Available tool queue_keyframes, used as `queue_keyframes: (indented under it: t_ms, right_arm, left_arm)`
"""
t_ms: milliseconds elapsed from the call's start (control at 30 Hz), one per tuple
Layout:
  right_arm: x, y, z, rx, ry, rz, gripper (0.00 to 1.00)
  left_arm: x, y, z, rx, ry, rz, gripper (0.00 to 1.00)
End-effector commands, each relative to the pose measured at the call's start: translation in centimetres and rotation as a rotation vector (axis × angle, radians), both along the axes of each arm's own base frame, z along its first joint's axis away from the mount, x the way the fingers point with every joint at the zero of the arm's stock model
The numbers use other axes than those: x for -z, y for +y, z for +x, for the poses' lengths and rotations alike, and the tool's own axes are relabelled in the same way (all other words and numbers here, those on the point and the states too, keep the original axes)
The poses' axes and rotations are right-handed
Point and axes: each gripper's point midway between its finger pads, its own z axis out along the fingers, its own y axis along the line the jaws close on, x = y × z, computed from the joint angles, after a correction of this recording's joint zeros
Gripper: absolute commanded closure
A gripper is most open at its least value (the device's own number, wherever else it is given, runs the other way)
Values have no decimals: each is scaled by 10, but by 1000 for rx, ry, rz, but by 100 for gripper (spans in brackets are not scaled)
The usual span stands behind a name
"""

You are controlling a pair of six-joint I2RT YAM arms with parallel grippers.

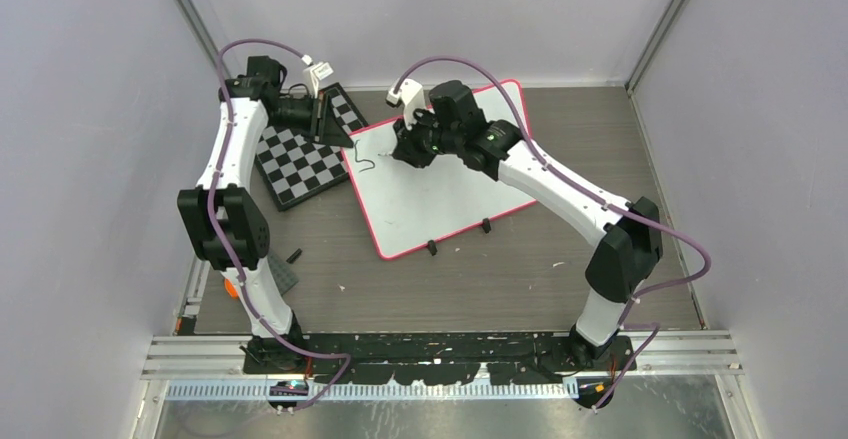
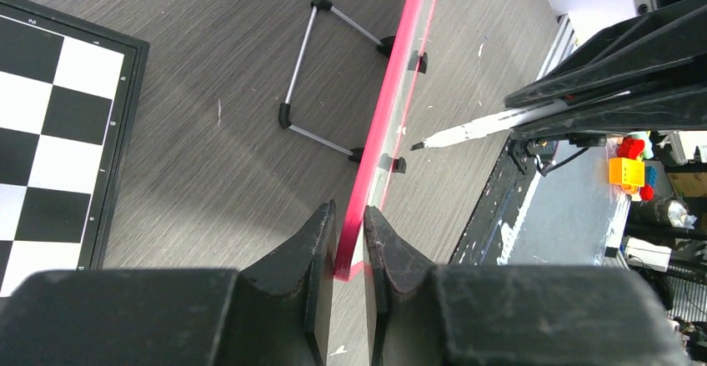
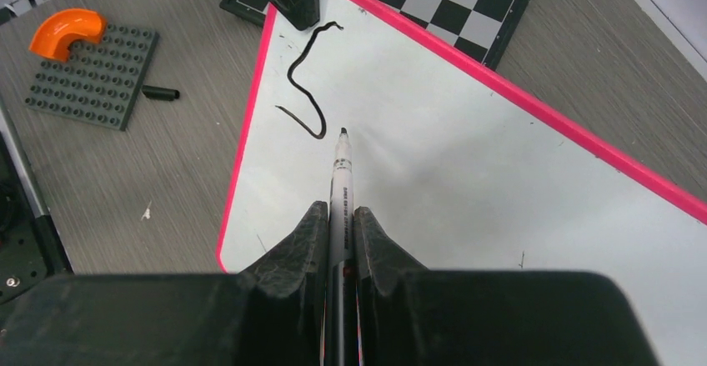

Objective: Write a sentence on the whiteboard

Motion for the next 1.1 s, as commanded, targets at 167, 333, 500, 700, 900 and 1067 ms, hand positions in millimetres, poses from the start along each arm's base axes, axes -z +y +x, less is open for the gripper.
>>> queue_keyframes:
  t_ms: [167, 333, 500, 700, 900, 1067]
  right_arm:
    - [-25, 16, 11, -7, -69, 39, 100]
    - [-21, 17, 17, 8, -72, 31, 100]
    - [-12, 12, 23, 39, -78, -5, 100]
    - [5, 3, 18, 50, -52, -56, 100]
    - [20, -4, 3, 29, -9, -82, 100]
    - [20, -4, -3, 15, -4, -81, 100]
  left_arm:
    - [0, -4, -2, 1, 1, 17, 92]
    - [1, -4, -2, 0, 4, 18, 98]
    - [1, -4, -1, -2, 0, 23, 100]
    - [2, -4, -2, -3, 5, 25, 100]
    - [3, -3, -1, -3, 5, 26, 100]
    - [4, -3, -1, -3, 5, 26, 100]
